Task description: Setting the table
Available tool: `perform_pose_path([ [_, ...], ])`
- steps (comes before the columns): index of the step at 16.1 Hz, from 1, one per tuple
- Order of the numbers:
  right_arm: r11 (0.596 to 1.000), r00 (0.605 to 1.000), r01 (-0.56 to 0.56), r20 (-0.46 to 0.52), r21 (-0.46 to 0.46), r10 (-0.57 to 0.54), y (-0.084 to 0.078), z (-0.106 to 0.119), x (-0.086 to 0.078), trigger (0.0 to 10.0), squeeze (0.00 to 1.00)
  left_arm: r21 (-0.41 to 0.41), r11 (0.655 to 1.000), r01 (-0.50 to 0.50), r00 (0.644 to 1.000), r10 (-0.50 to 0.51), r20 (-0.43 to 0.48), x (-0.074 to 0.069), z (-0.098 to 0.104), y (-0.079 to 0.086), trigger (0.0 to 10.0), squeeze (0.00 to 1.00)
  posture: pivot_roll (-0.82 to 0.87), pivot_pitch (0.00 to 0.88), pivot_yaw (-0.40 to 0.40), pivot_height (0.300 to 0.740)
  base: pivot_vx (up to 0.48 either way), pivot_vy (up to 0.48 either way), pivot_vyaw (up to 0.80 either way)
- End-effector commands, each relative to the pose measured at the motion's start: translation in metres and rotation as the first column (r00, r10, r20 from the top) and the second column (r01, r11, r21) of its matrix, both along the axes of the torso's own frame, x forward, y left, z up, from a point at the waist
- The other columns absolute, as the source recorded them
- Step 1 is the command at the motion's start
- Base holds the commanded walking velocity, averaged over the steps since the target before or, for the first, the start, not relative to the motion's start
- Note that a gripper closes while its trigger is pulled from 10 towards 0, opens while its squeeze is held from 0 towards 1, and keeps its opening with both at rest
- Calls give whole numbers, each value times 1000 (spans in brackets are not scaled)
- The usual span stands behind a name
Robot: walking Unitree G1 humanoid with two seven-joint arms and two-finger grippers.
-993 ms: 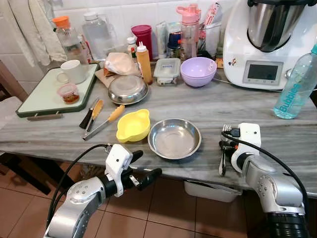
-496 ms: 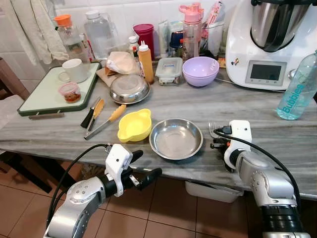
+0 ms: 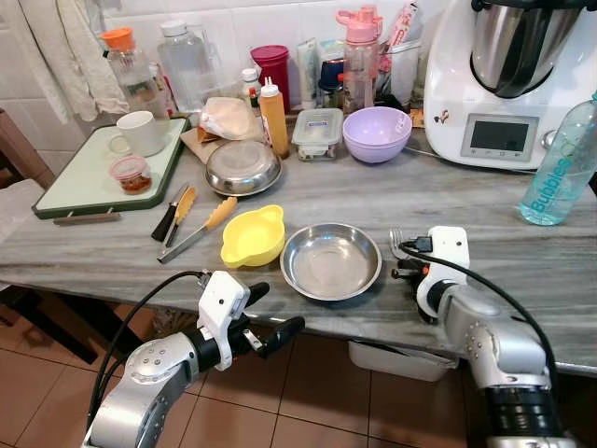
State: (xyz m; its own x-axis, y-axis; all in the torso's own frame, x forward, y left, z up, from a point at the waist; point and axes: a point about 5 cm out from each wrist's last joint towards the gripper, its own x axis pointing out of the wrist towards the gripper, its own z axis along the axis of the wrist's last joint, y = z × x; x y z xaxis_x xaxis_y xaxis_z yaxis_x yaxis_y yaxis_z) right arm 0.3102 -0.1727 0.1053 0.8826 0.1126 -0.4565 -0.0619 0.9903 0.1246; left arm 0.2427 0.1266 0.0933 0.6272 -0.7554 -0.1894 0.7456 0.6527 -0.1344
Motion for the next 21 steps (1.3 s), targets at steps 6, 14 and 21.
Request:
perform_pose_path([
  [6, 995, 996, 71, -55, 68, -67, 7, -12, -7, 0, 0, 23, 1000, 8, 1000, -8, 20, 2, 3, 1, 10000, 0, -80, 0, 114, 740, 0, 0, 0],
  [14, 987, 990, 132, -58, 92, -127, 8, -13, -7, 10000, 792, 22, 1000, 12, 1000, -13, 21, 2, 7, -1, 10000, 0, -80, 0, 115, 740, 0, 0, 0],
  [21, 980, 985, 170, -1, 104, -171, 7, -5, -7, 10000, 1000, 23, 1000, 17, 1000, -17, 14, 1, 4, 0, 10000, 0, -81, 0, 115, 740, 0, 0, 0],
])
